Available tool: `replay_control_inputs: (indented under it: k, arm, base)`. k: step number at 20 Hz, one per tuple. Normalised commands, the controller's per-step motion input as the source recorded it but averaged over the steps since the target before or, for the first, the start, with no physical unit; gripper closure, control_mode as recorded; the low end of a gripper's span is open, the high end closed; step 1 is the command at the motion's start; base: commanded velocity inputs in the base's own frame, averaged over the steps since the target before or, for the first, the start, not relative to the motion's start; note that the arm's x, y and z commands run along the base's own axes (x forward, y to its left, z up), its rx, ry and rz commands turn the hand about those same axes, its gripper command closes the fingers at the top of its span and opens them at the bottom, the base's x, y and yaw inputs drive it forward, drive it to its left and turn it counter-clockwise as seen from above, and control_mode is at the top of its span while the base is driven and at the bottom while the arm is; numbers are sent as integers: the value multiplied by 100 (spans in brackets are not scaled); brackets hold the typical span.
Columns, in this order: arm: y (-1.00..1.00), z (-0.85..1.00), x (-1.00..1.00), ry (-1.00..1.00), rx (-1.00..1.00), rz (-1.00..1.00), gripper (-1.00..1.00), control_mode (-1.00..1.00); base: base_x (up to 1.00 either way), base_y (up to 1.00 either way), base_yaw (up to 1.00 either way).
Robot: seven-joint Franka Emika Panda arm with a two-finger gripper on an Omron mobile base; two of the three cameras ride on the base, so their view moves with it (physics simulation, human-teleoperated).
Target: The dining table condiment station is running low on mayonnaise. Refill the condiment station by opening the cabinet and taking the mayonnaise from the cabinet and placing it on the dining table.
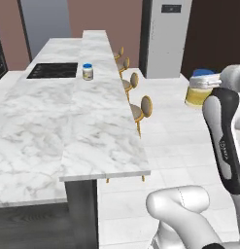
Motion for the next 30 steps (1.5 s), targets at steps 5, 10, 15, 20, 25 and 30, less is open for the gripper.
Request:
replay_control_inputs:
  k: [5,10,15,20,25,30]
  arm:
    - [54,0,12,21,0,67,100,-100]
    - [89,-4,32,25,0,62,100,-100]
    - [72,-18,12,7,3,40,100,-100]
    - [39,-81,8,-4,12,20,100,-100]
    - [46,-62,53,0,5,8,100,-100]
    - [30,-48,64,0,0,2,100,-100]
  base:
    - [0,0,0]
    - [0,0,0]
    - [0,0,0]
    - [0,0,0]
    - [0,0,0]
    - [0,0,0]
